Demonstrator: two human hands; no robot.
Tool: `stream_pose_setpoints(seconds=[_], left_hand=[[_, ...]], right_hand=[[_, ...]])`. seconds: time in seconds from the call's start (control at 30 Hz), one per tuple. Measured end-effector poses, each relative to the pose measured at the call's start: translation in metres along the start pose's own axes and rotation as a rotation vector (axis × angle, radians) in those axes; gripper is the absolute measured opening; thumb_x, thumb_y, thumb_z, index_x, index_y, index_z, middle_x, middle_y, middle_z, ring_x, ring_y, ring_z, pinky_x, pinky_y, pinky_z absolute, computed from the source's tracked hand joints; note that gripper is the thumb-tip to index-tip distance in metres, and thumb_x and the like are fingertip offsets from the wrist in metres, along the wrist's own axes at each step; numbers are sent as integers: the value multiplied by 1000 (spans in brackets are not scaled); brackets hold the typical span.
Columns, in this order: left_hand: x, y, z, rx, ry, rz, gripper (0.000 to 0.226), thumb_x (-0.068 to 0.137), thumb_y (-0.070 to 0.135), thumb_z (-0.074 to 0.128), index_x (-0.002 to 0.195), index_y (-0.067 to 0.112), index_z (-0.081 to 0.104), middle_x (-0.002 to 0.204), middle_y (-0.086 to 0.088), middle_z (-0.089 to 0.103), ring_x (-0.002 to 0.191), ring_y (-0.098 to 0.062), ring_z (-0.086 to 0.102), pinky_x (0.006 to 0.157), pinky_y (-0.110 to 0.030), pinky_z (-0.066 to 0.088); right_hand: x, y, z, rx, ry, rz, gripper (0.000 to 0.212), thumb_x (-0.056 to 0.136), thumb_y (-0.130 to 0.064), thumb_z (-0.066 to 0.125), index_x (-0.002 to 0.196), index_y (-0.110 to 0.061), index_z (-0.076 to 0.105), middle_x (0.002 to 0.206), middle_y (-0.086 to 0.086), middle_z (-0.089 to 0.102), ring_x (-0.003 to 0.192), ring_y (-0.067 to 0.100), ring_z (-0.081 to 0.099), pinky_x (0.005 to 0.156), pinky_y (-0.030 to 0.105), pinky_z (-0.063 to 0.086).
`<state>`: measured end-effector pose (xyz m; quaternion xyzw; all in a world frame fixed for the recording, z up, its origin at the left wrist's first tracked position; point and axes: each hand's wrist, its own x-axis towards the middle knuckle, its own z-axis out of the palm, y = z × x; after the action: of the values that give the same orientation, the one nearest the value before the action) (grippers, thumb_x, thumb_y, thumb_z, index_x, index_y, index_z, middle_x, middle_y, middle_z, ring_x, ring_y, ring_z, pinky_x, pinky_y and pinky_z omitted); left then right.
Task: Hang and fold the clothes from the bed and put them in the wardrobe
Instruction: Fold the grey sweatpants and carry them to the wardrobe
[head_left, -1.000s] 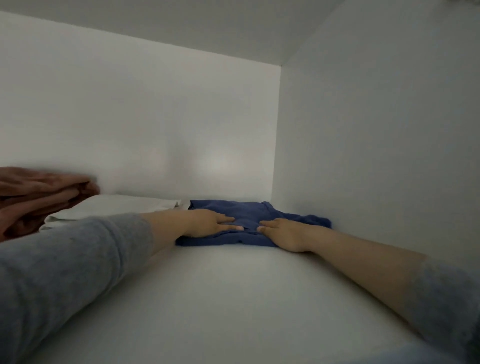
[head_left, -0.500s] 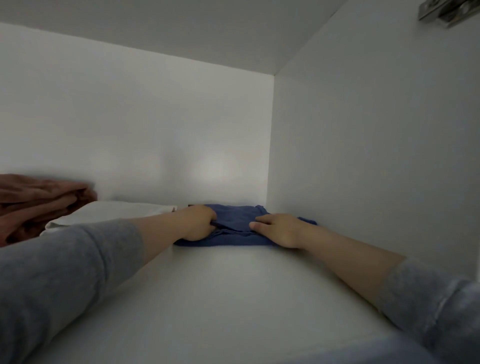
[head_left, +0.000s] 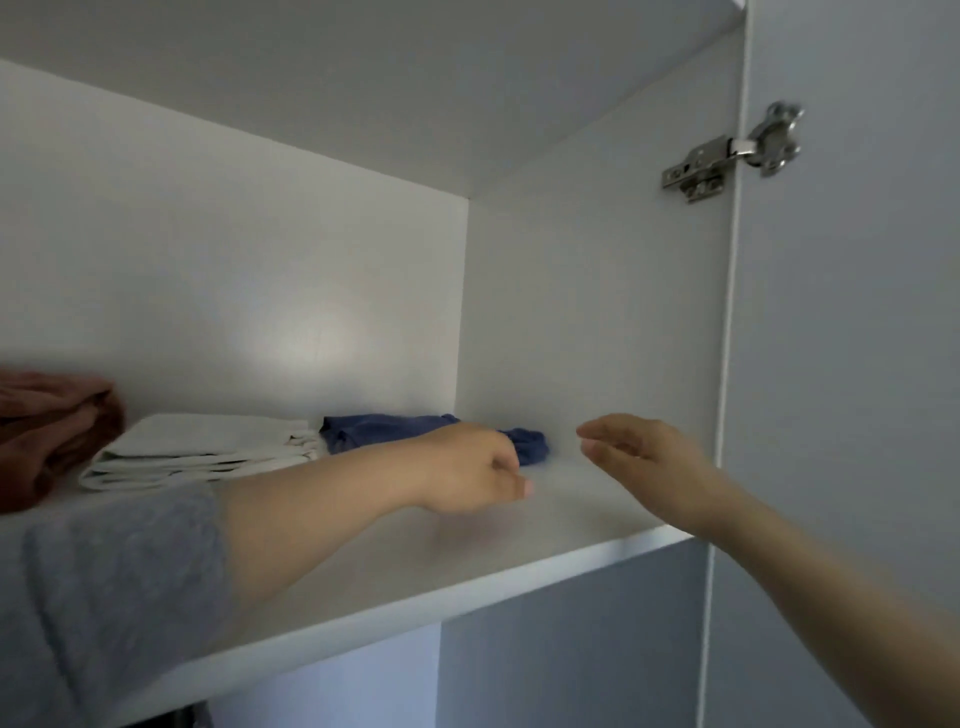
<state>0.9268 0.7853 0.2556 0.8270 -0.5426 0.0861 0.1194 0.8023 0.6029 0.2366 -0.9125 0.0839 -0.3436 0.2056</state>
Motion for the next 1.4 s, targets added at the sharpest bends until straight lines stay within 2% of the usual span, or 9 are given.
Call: stream_pose_setpoints(seconds=[0.1, 0.2, 0.33, 0.43, 0.57, 0.73, 1.0, 1.2, 1.4], left_hand=[[-6, 40, -2, -57, 53, 105, 41, 95, 45, 53, 125, 18, 60, 124, 2, 61, 111, -14, 56, 89, -21, 41], [-10, 80, 0, -132, 103, 194, 46, 94, 45, 54, 131, 18, 55, 134, 2, 57, 118, -13, 55, 99, -23, 41], [-20, 138, 8, -341, 144, 277, 41, 92, 41, 59, 126, 18, 60, 127, 4, 62, 112, -11, 60, 102, -32, 45], [-37, 188, 18, -477, 158, 372, 36, 90, 38, 63, 120, 19, 64, 118, 8, 66, 103, -5, 63, 95, -25, 49], [-69, 263, 37, -648, 155, 505, 25, 90, 34, 64, 113, 24, 66, 108, 17, 67, 95, 6, 62, 87, -16, 50], [-111, 364, 67, -912, 21, 633, 20, 89, 30, 66, 109, 28, 66, 105, 17, 71, 97, 4, 64, 90, -19, 50], [-160, 518, 134, -1118, -272, 802, 20, 90, 34, 64, 109, 33, 66, 106, 17, 70, 97, 1, 65, 87, -22, 53], [-146, 601, 183, -1234, -459, 845, 16, 90, 26, 66, 105, 27, 67, 103, 10, 72, 93, -7, 69, 92, -36, 54], [-90, 652, 235, -1307, -545, 867, 22, 90, 30, 64, 112, 27, 65, 103, 12, 72, 95, -3, 68, 94, -34, 53]], right_hand=[[-49, -3, -27, 39, 98, 80, 24, 95, -28, 59, 116, -21, 67, 105, -9, 69, 91, 2, 63, 80, 12, 42], [-92, -3, -56, 5, 159, 140, 22, 94, -26, 61, 113, -19, 69, 96, -8, 70, 79, -4, 61, 78, 16, 46], [-153, -5, -106, -9, 248, 212, 21, 93, -27, 62, 112, -21, 69, 94, -9, 71, 84, 2, 65, 87, 31, 55], [-209, -11, -147, -12, 300, 262, 21, 92, -30, 62, 111, -25, 69, 98, -8, 73, 93, 7, 67, 90, 41, 55], [-295, -19, -198, -26, 381, 347, 21, 91, -33, 60, 110, -30, 68, 96, -8, 73, 93, 10, 68, 90, 44, 55], [-414, -32, -255, 29, 520, 501, 16, 92, -27, 58, 105, -31, 68, 96, -9, 74, 91, 10, 69, 89, 36, 56], [-559, -33, -318, -67, 686, 751, 16, 95, -17, 57, 106, -21, 67, 95, -1, 75, 88, 13, 70, 84, 32, 58], [-613, 2, -349, -75, 856, 897, 14, 95, -16, 57, 105, -17, 67, 94, 3, 75, 89, 18, 71, 82, 29, 58], [-633, 59, -356, -81, 1032, 954, 16, 96, -14, 56, 107, -17, 68, 96, 2, 75, 87, 14, 71, 81, 28, 58]])
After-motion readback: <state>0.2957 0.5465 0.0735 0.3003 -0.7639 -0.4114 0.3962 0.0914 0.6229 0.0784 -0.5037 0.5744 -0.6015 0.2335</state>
